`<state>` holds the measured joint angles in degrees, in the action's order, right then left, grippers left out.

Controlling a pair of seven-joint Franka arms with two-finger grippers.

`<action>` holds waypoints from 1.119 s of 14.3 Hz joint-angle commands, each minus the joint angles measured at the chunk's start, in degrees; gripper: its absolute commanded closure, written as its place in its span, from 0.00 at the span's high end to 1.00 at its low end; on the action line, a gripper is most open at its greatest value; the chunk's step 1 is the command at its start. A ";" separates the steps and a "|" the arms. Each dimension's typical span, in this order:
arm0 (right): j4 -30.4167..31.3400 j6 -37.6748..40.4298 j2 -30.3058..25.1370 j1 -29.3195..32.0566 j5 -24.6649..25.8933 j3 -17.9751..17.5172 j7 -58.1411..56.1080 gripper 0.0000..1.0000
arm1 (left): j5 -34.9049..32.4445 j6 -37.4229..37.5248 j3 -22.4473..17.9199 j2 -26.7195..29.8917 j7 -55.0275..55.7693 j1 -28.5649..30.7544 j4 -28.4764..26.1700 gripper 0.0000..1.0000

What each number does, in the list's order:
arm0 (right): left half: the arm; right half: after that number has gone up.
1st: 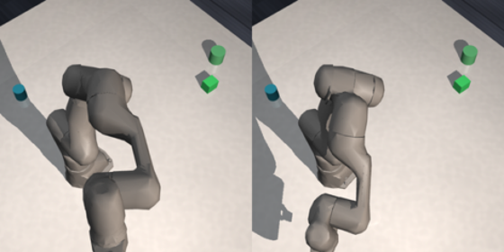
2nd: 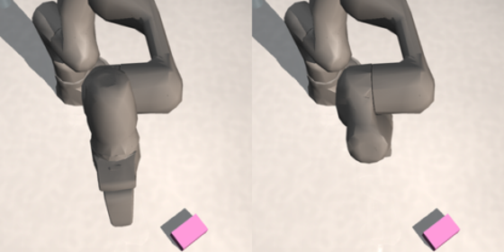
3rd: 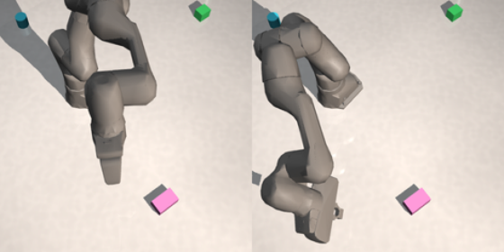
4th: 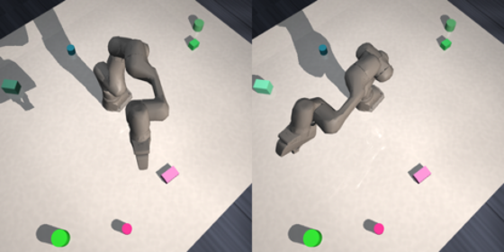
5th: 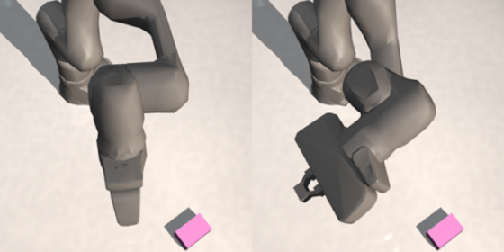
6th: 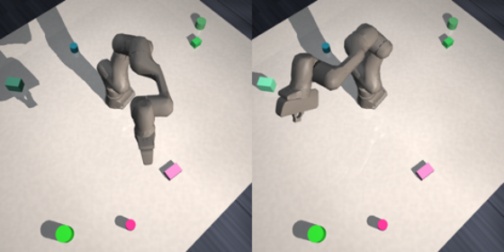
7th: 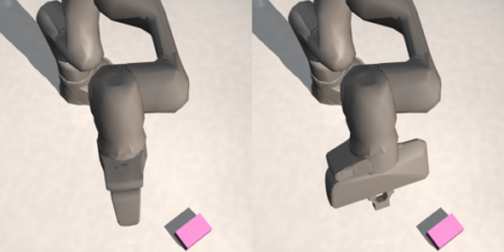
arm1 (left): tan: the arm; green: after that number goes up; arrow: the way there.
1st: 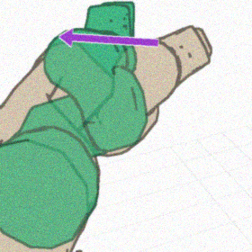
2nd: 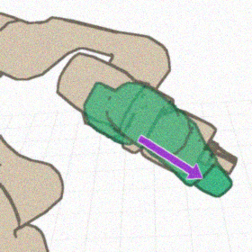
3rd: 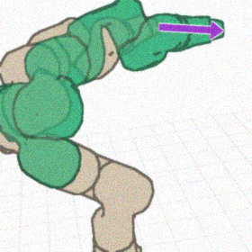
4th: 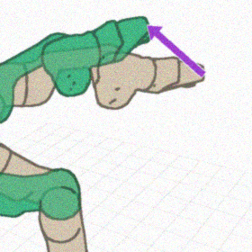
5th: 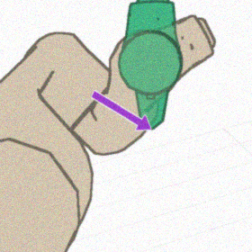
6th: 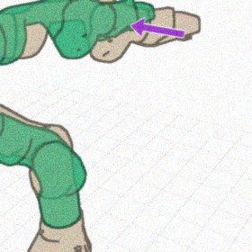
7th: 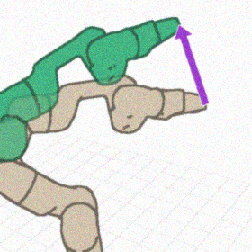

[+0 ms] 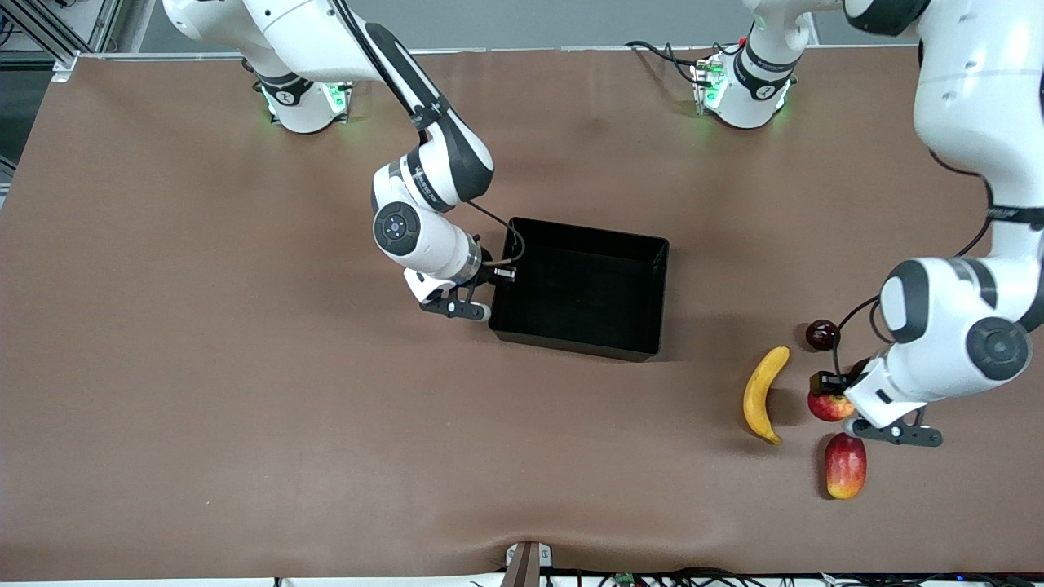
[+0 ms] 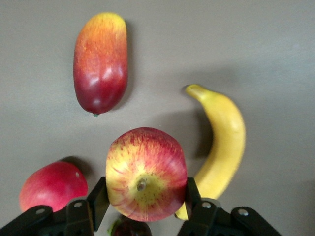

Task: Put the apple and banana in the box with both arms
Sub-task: 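Carry the apple toward the box while the right gripper returns to rest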

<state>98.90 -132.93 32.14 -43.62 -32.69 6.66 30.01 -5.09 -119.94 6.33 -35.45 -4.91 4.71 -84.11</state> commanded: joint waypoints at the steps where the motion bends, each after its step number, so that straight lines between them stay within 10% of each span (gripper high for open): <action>1: -1.08 1.87 -2.16 2.21 -1.50 0.98 -0.57 1.00 | -0.89 4.79 3.24 5.20 4.63 0.03 -1.67 0.00; 11: -16.00 39.11 -7.88 10.84 17.47 16.43 -16.98 1.00 | -1.06 7.18 23.97 9.70 27.40 -0.49 -4.66 0.00; 16: -21.72 52.13 -8.32 14.27 17.66 26.01 -38.25 1.00 | -5.08 5.33 24.61 8.91 38.29 -11.11 -6.41 0.00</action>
<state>79.89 -85.08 23.74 -30.47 -16.06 29.84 -2.07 -6.58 -113.35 31.22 -27.16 29.76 -3.21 -88.53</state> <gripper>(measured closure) 0.000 0.344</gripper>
